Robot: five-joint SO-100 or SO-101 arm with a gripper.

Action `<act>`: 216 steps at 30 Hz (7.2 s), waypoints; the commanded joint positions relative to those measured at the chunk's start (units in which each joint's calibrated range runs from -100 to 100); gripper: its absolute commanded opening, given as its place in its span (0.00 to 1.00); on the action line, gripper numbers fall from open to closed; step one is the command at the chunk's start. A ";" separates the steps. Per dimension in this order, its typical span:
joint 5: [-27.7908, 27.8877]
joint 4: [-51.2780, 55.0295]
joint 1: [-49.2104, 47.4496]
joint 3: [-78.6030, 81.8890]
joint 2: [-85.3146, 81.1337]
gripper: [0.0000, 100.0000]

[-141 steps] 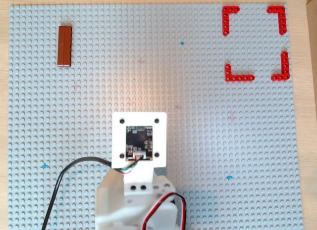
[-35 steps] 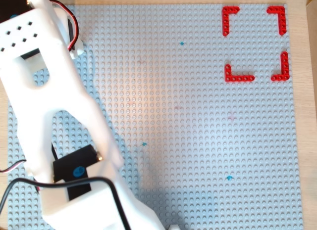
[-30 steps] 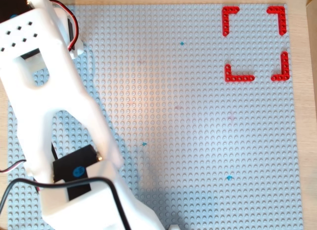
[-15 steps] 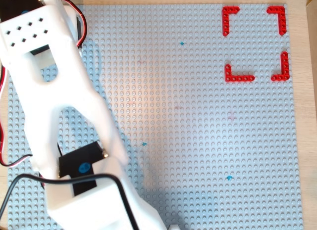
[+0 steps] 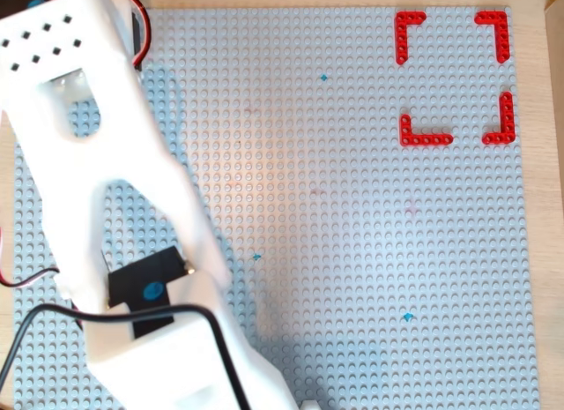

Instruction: Grab and store lego

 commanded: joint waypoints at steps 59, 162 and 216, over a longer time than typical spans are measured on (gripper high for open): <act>25.62 5.13 39.82 8.80 -20.33 0.02; 9.47 12.10 20.39 86.03 -98.65 0.02; 9.31 12.01 18.68 113.52 -140.40 0.02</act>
